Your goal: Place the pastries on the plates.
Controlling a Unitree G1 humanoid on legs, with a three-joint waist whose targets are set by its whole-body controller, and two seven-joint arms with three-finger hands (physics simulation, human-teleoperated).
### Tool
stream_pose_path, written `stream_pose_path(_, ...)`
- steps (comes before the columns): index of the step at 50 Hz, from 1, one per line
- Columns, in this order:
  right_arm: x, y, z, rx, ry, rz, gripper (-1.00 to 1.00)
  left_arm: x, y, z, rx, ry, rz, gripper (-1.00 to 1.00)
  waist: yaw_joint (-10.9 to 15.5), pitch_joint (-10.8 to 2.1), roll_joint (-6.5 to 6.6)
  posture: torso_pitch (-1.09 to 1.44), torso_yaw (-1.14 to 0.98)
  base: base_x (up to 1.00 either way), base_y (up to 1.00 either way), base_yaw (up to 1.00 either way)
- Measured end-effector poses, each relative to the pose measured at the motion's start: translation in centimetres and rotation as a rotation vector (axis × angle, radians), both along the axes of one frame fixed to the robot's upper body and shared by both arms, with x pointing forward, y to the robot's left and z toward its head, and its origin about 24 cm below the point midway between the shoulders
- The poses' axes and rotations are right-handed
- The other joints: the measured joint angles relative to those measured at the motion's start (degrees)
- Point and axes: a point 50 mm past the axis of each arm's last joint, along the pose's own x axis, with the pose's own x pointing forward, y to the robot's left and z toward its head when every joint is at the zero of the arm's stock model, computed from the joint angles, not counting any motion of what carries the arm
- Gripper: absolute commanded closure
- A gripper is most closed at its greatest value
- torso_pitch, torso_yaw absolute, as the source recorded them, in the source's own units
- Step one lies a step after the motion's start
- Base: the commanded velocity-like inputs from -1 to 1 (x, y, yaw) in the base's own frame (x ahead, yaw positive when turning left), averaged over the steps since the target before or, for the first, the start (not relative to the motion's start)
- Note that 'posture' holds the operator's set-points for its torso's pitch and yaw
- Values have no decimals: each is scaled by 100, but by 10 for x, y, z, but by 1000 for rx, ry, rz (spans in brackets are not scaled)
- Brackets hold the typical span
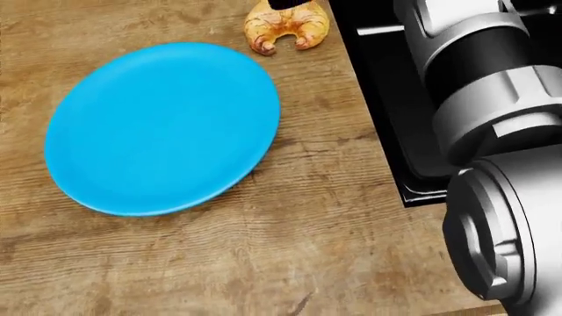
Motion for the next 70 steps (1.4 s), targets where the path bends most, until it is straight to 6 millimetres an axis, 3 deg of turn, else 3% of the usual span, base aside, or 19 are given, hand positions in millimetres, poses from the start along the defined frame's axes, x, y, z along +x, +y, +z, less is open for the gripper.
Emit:
stream_pose_path(27,3,-8,-17,-83,13,-131,-100,-9,2,1,37,21,1,-100,618,4,116,25,20,0,0,0)
stream_pose_path(35,3,-18,-18,-74,-7,-241,-100,-13,5,-1,35,20,13,-100,877,23,110,25,22,0,0,0)
stream_pose_path(51,5,-23,-33,-130,2,-302,-100,-11,3,-1,52,27,11,-100,1305,52,127,25,25,0,0,0)
stream_pose_path(70,5,-31,-50,-161,36,-360,-100,-11,6,-4,29,47,25,-100,1490,41,172,25,25,0,0,0)
